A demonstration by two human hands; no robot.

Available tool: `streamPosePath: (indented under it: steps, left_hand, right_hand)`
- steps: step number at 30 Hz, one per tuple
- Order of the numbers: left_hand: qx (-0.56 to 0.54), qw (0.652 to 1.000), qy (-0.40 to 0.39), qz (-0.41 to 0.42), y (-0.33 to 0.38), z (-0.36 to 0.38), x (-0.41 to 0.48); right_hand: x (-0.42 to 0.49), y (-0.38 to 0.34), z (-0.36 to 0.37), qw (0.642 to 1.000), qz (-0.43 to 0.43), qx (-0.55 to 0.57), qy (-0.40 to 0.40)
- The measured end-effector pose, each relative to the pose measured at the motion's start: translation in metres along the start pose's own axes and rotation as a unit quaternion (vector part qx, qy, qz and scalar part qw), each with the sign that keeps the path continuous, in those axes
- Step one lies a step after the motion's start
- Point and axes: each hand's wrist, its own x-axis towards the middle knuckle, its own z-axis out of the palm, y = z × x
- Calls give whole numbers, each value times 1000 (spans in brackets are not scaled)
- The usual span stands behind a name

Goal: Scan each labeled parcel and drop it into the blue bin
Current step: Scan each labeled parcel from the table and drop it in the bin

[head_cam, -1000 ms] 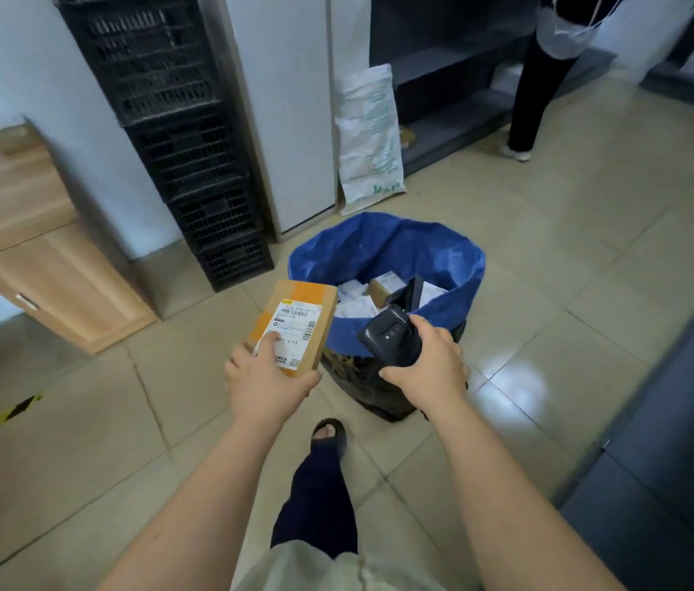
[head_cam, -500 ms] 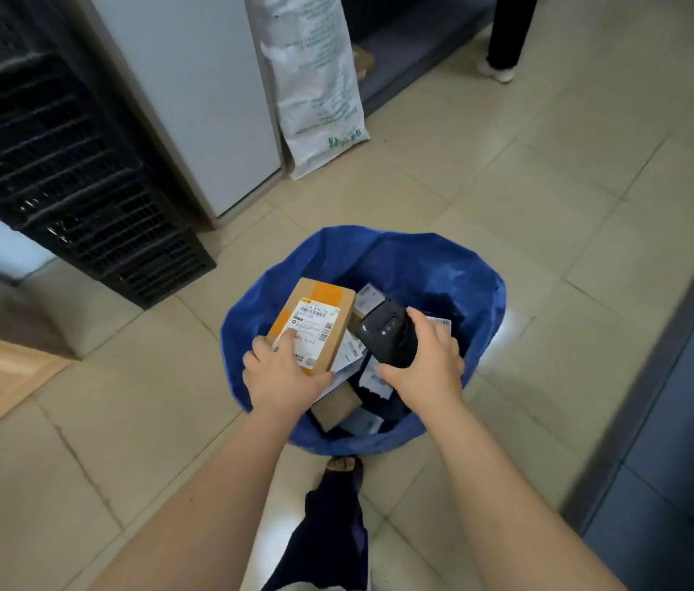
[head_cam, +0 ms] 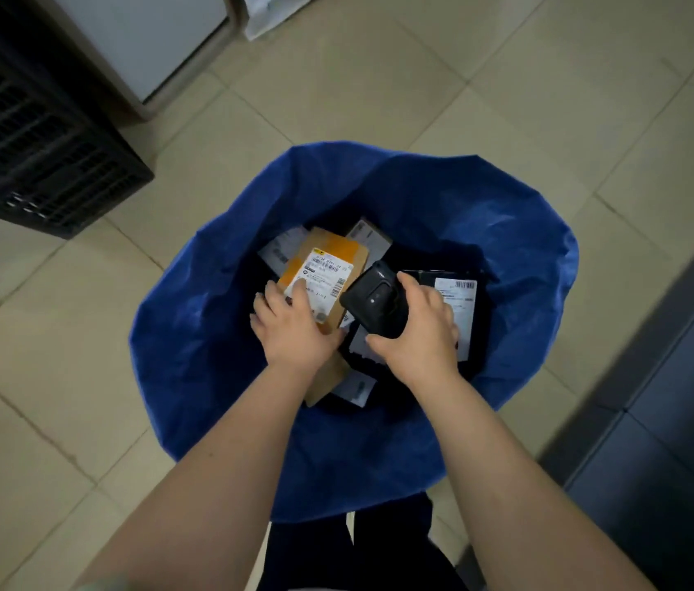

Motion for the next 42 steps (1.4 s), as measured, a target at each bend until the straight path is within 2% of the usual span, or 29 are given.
streamPosePath:
  steps: [3,9,16,21,26,30,34,37,42]
  left_hand:
    - [35,999,-19,37,1,2,7]
    - [79,994,30,75,8,-34,-15]
    - [51,995,88,12,27,-109,-79]
    - [39,985,158,-65,24,-166,-153]
    - [41,964,212,-153,-3,-190,-238]
    - [-3,930,249,-271,-43,-192,-314]
    - [-40,872,274,-404,-95,-173,-415]
    - [-59,822,275,-495,-127,-143,-501]
    - [-112,716,321,-610,-176,-82,-645]
  right_hand:
    - [13,0,3,1000,3,-23,-10]
    - [13,-15,-23,997,-35,-56,-28]
    - [-35,-49,-89,983,-145,-107,-36]
    - [-77,-84,-139,952,-263,-142,-66]
    - [-139,-132,-147,891,-401,-191,-92]
    - [-212,-165,-129,823,-505,-238,-104]
    - [-303,-176,-86,746,-605,-244,-134]
    - [-378,-173,-45,673,-669,-267,-170]
    - [-509,-150,19,575,-740,-273,-216]
